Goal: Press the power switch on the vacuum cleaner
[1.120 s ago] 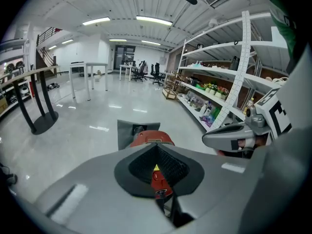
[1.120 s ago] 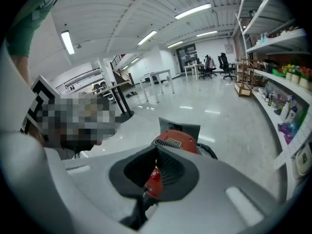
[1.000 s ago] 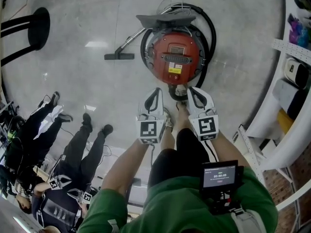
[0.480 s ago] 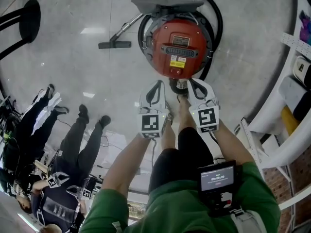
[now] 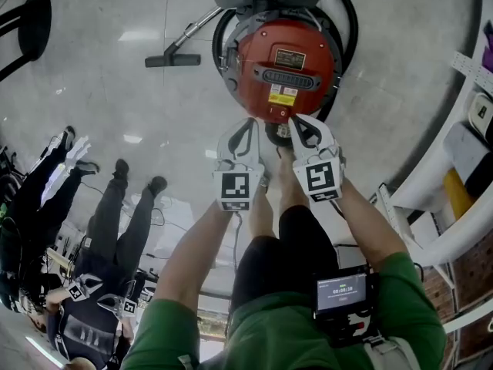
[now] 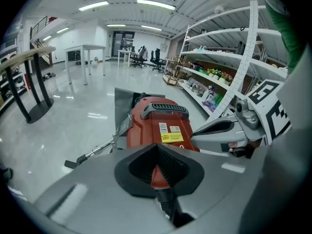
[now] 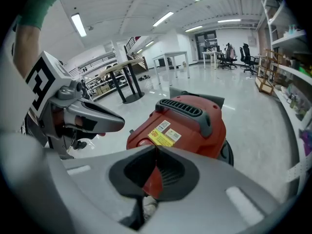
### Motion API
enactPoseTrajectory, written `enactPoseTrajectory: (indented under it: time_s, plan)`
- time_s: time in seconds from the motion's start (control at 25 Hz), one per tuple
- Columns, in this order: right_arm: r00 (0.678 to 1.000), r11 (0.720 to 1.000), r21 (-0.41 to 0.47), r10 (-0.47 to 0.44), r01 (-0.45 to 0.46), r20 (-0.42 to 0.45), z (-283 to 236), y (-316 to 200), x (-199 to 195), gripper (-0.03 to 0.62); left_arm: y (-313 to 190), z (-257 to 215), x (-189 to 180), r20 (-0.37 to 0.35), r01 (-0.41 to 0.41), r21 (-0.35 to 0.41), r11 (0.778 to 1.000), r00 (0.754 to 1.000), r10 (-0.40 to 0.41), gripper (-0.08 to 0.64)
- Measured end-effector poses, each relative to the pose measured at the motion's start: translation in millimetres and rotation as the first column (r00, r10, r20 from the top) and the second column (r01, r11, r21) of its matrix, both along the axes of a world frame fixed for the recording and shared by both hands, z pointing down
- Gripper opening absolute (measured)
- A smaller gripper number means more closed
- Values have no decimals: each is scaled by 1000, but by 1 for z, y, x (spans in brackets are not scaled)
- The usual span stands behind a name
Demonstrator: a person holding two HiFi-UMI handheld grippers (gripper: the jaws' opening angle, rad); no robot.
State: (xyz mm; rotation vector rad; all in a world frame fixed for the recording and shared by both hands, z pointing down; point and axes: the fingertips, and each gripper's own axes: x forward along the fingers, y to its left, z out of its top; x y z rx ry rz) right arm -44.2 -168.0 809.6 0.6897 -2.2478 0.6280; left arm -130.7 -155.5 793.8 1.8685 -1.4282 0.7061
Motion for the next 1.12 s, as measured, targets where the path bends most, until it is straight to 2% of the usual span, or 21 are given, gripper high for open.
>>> enactPoseTrajectory:
  time_s: [0.32, 1.12]
  plan:
    - [999, 999, -28, -25, 25, 22, 9, 1, -9, 15, -1, 10, 6, -19, -5, -4, 1000, 1000, 5, 6]
    - [999, 997, -71, 19, -17, 28, 16, 1, -5, 18, 1, 16, 4, -13, -10, -17, 1000, 1000, 10, 6]
